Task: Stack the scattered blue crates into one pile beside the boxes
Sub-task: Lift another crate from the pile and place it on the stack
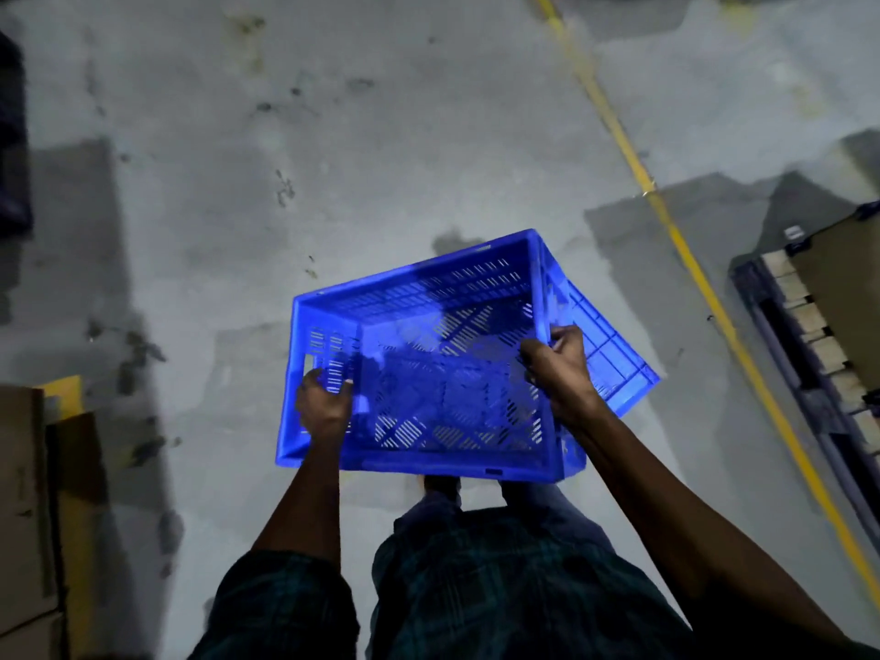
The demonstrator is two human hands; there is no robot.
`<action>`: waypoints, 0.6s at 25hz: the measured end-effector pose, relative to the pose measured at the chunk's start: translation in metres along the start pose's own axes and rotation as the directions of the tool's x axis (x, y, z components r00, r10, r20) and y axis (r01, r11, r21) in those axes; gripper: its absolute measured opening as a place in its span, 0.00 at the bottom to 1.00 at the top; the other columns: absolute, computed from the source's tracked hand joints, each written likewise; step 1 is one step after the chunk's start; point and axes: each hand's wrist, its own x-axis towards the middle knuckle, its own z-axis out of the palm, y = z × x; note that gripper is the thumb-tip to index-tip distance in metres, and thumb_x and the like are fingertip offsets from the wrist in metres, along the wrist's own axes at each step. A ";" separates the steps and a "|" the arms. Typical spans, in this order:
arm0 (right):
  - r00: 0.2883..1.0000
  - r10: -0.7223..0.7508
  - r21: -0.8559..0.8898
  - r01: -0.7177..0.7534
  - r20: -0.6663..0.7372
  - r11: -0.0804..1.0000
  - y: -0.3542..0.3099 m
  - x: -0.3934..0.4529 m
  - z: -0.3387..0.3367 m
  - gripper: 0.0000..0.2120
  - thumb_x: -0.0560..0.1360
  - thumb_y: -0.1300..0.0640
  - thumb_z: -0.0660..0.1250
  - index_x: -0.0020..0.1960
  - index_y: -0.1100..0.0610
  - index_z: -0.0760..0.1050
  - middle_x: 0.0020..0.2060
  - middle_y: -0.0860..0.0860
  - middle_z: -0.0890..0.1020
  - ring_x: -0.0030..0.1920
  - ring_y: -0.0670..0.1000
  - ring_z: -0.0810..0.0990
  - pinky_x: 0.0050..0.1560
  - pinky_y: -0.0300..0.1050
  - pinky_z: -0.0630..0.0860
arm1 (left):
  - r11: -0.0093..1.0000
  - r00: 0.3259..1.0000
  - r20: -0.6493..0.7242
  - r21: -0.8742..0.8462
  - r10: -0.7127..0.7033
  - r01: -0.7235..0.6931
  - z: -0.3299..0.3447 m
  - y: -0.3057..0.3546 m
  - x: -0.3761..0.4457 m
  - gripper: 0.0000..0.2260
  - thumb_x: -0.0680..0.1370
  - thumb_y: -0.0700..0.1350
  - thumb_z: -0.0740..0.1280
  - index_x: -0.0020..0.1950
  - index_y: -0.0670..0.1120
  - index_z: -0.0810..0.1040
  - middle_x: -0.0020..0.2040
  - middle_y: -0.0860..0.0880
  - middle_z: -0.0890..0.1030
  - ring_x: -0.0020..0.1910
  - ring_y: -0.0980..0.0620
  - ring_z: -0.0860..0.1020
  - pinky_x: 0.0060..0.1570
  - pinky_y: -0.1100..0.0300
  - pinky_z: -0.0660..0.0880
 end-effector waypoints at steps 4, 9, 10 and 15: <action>0.995 -0.011 0.054 0.005 0.102 0.999 0.000 -0.004 -0.008 0.16 0.75 0.71 0.60 0.46 0.51 0.60 0.27 0.51 0.67 0.24 0.47 0.62 0.23 0.39 0.61 | 0.989 0.970 -0.194 -0.050 -0.147 0.140 -0.031 -0.025 0.000 0.34 0.71 0.49 0.76 0.72 0.41 0.66 0.67 0.37 0.74 0.68 0.34 0.69 0.65 0.40 0.68; 0.979 -0.031 0.035 0.024 0.201 0.999 -0.004 -0.004 -0.008 0.17 0.74 0.73 0.58 0.46 0.52 0.59 0.22 0.47 0.68 0.23 0.47 0.61 0.23 0.38 0.59 | 0.955 0.829 -0.495 -0.003 -0.260 0.297 -0.068 -0.023 0.000 0.26 0.71 0.48 0.72 0.66 0.43 0.70 0.64 0.37 0.73 0.64 0.35 0.70 0.62 0.42 0.65; 0.976 -0.042 0.030 0.036 0.215 0.999 -0.006 -0.006 -0.008 0.16 0.73 0.72 0.58 0.46 0.52 0.59 0.23 0.48 0.67 0.22 0.46 0.60 0.22 0.37 0.58 | 0.937 0.822 -0.487 0.023 -0.294 0.349 -0.075 -0.026 0.002 0.25 0.72 0.50 0.72 0.65 0.42 0.72 0.63 0.36 0.72 0.64 0.35 0.70 0.62 0.42 0.65; 0.969 -0.073 -0.048 0.087 0.237 0.995 -0.015 -0.017 -0.004 0.16 0.72 0.73 0.59 0.46 0.54 0.61 0.23 0.51 0.71 0.19 0.45 0.62 0.21 0.36 0.57 | 0.940 0.908 -0.246 -0.047 -0.338 0.338 -0.097 -0.067 0.006 0.21 0.77 0.54 0.68 0.55 0.35 0.80 0.56 0.31 0.80 0.57 0.32 0.78 0.61 0.41 0.73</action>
